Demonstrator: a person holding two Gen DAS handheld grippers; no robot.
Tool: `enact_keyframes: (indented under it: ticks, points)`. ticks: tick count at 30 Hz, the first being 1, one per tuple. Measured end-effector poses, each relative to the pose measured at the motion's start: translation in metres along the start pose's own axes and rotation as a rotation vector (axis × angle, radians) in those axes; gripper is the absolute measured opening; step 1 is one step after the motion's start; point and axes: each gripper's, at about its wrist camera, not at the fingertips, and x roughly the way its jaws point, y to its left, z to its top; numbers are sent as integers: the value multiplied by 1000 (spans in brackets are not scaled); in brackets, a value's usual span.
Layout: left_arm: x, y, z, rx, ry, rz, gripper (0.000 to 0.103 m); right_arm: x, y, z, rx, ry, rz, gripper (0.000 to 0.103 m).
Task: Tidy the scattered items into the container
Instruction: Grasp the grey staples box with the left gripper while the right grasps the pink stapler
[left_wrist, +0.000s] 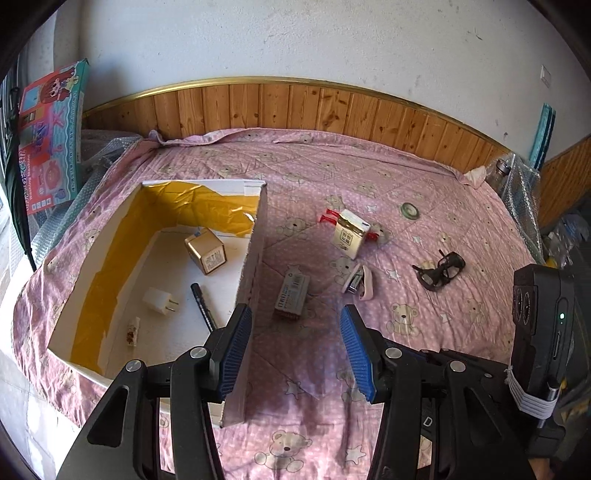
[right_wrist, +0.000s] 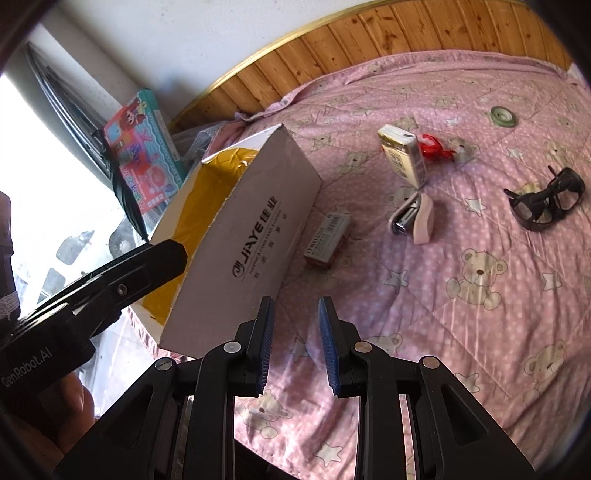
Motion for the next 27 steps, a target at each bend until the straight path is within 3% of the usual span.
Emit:
enact_keyframes:
  ticks: [13, 27]
  points:
    - [88, -27, 0, 58, 153, -19, 56, 16, -66, 20, 113, 5, -77, 32]
    - [187, -21, 0, 100, 251, 63, 58, 87, -118, 64, 204, 61, -152, 38]
